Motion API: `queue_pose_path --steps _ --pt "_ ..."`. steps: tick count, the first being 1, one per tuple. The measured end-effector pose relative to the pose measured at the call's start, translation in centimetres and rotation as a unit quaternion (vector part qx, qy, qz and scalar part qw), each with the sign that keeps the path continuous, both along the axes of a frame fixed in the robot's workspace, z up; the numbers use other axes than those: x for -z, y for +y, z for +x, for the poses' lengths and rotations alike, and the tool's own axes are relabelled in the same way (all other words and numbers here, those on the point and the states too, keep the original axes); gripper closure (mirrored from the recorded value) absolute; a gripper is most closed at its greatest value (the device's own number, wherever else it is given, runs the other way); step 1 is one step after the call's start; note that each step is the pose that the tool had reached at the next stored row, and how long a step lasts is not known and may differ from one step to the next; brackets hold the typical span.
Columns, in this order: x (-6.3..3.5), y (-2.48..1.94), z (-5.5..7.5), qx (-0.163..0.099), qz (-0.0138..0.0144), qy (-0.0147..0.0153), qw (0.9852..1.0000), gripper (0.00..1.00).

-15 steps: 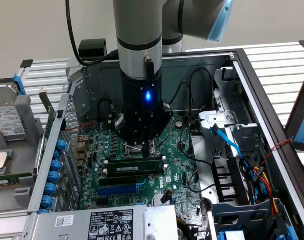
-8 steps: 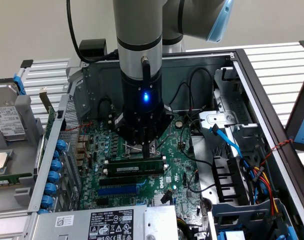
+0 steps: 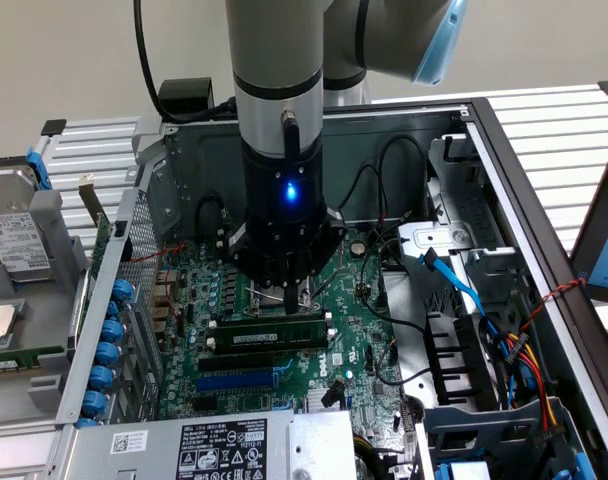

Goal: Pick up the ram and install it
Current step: 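Press down the ram until it locks into place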

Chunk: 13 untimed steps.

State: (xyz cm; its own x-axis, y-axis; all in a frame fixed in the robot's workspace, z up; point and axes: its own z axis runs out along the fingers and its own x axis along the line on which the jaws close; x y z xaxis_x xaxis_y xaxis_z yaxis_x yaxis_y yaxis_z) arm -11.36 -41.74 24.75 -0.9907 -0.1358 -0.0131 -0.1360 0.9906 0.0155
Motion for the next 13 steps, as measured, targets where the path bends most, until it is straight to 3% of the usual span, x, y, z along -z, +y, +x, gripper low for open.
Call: queue_pose_path --steps 5,13 --pt "0.68 0.00 -0.4 0.000 0.0000 -0.0033 1.0000 0.89" --pt "1.10 0.00 -0.4 0.002 -0.0001 -0.0038 1.0000 0.89"
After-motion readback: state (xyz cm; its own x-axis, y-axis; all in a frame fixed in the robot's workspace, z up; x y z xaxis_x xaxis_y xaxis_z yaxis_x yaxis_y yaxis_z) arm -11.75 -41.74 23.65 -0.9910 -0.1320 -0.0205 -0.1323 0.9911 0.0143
